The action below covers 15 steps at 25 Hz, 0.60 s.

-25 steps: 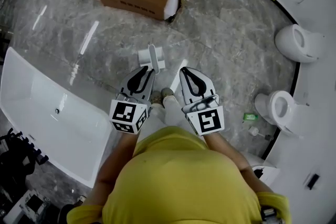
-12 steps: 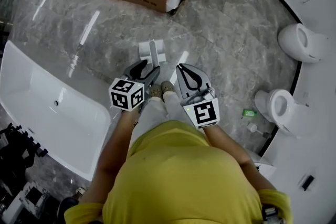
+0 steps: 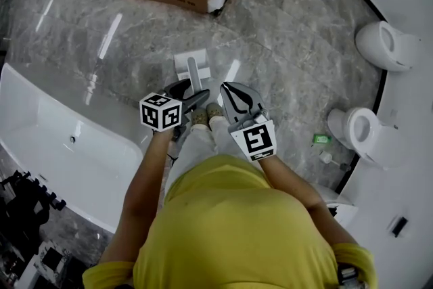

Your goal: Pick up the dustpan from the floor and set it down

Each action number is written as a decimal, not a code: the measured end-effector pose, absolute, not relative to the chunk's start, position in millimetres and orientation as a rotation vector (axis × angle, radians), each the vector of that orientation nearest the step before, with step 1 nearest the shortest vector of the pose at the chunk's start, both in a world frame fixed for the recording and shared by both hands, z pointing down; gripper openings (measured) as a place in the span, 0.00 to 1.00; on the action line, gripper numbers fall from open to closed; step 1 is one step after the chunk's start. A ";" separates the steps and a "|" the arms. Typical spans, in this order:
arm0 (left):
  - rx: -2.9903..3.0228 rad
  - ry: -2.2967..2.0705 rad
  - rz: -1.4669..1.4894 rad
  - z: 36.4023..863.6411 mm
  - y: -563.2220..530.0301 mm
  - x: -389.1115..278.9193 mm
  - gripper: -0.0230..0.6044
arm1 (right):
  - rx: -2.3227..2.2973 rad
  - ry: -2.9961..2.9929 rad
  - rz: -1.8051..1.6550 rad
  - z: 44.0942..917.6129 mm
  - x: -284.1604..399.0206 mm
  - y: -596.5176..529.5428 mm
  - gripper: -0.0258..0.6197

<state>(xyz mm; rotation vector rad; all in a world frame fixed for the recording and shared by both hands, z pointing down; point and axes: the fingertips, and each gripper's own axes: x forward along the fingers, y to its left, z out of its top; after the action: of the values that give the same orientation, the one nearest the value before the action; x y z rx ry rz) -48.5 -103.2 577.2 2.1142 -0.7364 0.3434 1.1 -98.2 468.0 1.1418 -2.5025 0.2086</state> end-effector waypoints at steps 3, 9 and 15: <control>2.086 -0.673 0.299 582.1 -107.1 -41.4 0.54 | 1.141 -2.490 0.217 472.4 2.0 -100.9 0.07; 2.003 -0.536 0.153 589.4 -114.2 -31.3 0.47 | 1.166 -2.462 0.236 475.8 7.7 -105.5 0.07; 2.023 -0.480 0.063 576.6 -114.4 -26.0 0.28 | 1.182 -2.440 0.246 479.5 14.4 -103.0 0.06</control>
<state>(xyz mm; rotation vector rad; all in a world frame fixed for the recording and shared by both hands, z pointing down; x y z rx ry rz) -26.0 -114.4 576.6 2.0231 -0.4800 0.0627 14.4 -103.0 479.5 1.1820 -2.4396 0.2458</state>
